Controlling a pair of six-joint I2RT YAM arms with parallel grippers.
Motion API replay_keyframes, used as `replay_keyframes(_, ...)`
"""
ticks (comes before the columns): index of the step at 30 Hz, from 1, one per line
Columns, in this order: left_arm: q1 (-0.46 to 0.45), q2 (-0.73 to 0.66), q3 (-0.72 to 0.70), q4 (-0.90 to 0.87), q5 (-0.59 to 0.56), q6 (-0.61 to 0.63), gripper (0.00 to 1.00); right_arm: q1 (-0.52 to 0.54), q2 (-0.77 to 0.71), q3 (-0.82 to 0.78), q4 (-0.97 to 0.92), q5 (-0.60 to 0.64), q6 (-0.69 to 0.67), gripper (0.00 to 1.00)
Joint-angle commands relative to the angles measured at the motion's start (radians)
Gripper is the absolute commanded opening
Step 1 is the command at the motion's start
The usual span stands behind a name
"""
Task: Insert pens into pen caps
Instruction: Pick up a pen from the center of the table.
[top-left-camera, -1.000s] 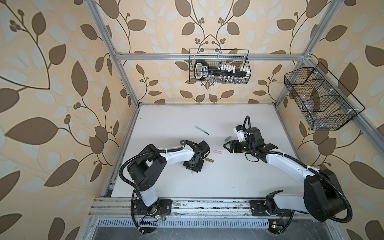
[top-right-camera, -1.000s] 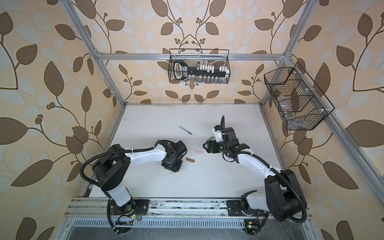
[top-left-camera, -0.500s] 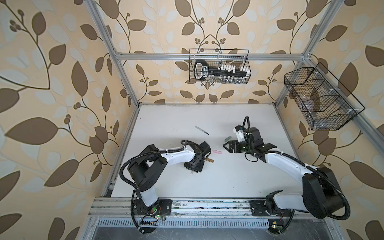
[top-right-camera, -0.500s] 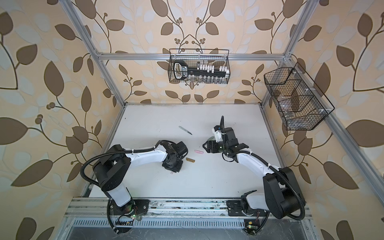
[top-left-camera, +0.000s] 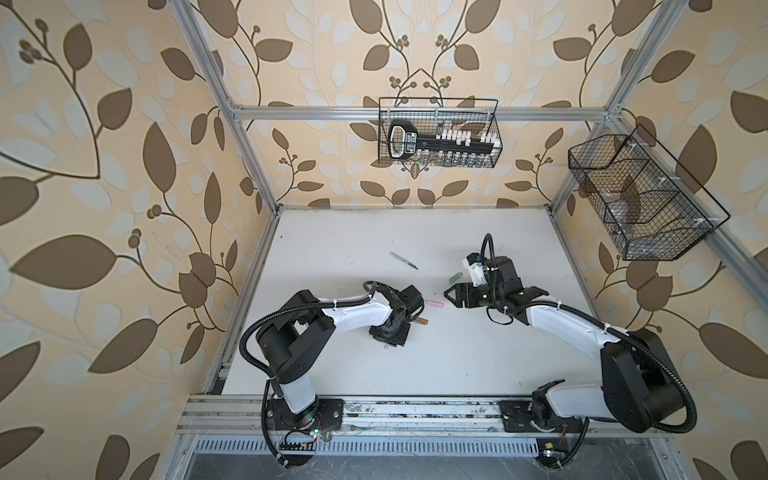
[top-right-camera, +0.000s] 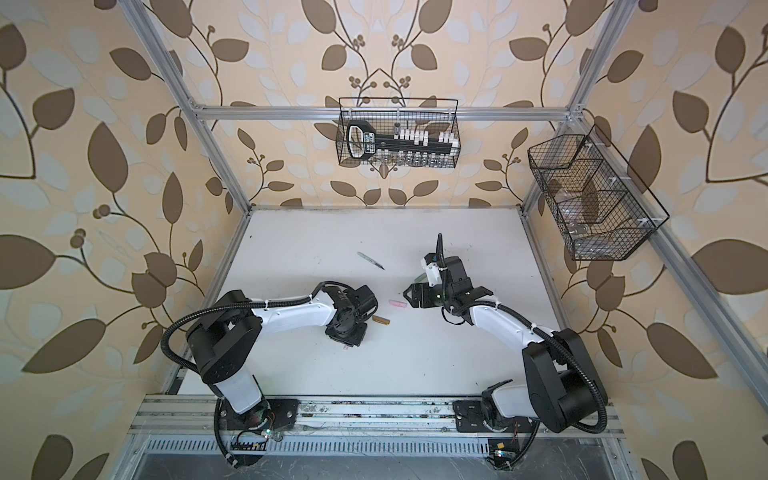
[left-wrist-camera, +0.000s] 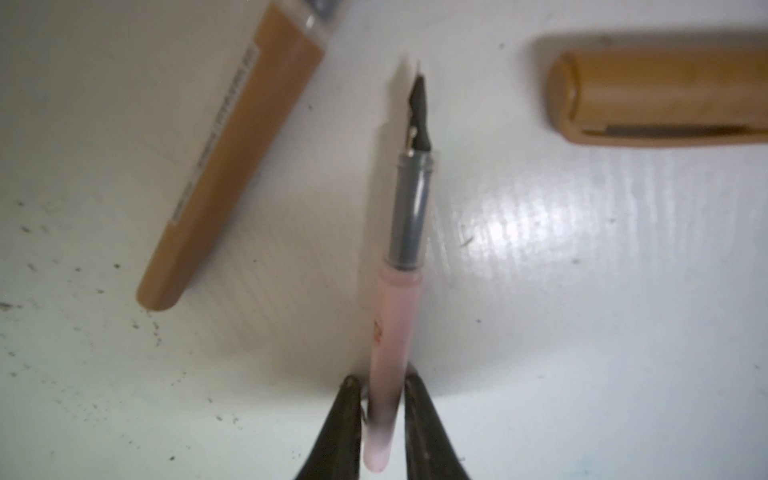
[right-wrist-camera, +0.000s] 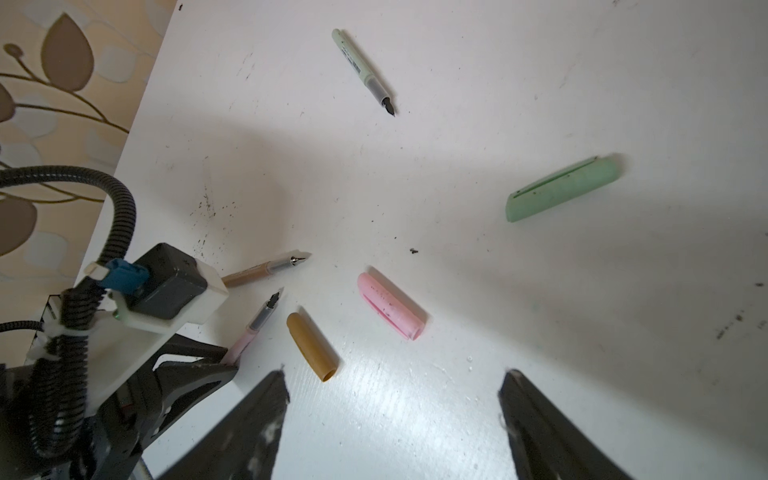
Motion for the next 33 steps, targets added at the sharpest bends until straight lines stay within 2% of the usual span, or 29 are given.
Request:
replay_keyframes(1,-0.01,0.024,-0.035,-0.056,-0.012,-0.004,0.17,0.007,0.009,0.024,-0.016,0.02,-0.023,0.82)
replay_keyframes(3,-0.01,0.022,-0.035,-0.055,-0.016,-0.001,0.12,0.011,0.019,0.035,-0.04,0.039,-0.038,0.82)
replay_keyframes(13,-0.014,0.014,-0.027,-0.06,-0.05,0.015,0.04,0.039,0.043,0.083,-0.094,0.071,-0.09,0.83)
replay_keyframes(20,-0.014,-0.081,0.005,-0.066,-0.106,0.046,0.01,0.078,0.117,0.187,-0.218,0.105,-0.21,0.83)
replay_keyframes(27,-0.014,-0.296,-0.027,0.015,-0.218,0.055,0.01,0.134,0.268,0.334,-0.323,0.098,-0.264,0.83)
replay_keyframes(31,-0.014,-0.492,-0.082,0.095,-0.263,0.087,0.07,0.169,0.362,0.412,-0.351,0.098,-0.267,0.84)
replay_keyframes(33,-0.014,-0.573,-0.108,0.138,-0.251,0.109,0.09,0.183,0.404,0.445,-0.365,0.102,-0.268,0.84)
